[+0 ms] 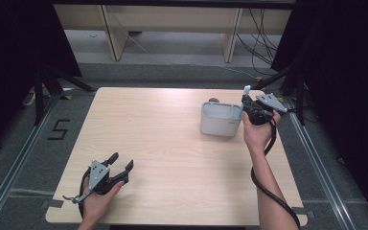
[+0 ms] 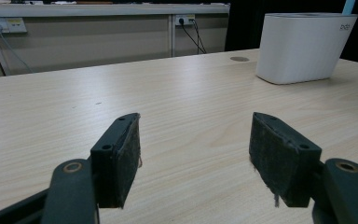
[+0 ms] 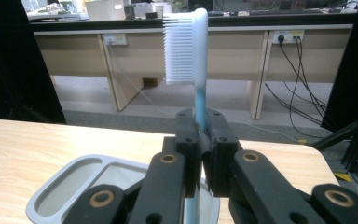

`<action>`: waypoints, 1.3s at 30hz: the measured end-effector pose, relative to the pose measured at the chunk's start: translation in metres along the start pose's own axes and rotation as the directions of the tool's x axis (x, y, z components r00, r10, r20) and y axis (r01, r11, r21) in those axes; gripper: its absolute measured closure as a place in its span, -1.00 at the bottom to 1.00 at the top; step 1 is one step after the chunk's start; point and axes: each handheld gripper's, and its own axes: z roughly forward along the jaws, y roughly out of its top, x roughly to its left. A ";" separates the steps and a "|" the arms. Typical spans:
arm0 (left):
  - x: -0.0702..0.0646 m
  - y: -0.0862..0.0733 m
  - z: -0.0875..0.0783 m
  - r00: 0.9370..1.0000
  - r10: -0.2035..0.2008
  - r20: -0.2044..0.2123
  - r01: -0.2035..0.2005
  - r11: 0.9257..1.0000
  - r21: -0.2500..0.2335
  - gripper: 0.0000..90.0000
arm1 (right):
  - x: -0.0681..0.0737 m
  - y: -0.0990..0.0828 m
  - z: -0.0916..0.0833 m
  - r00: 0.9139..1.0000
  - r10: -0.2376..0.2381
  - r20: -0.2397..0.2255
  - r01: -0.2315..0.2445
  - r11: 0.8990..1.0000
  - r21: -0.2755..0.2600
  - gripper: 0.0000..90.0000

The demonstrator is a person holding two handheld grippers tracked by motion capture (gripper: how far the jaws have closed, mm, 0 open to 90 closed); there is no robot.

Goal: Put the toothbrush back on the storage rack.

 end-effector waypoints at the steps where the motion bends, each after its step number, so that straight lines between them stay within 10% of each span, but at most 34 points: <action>1: 0.000 0.000 0.000 1.000 0.000 0.000 0.000 1.000 0.000 -0.25 | 0.001 -0.001 0.000 1.000 0.003 0.006 -0.003 1.000 -0.001 0.91; 39: 0.000 0.000 0.000 1.000 0.001 0.000 -0.001 1.000 0.002 -0.25 | -0.003 -0.025 0.006 1.000 0.020 0.013 -0.021 0.999 0.045 0.90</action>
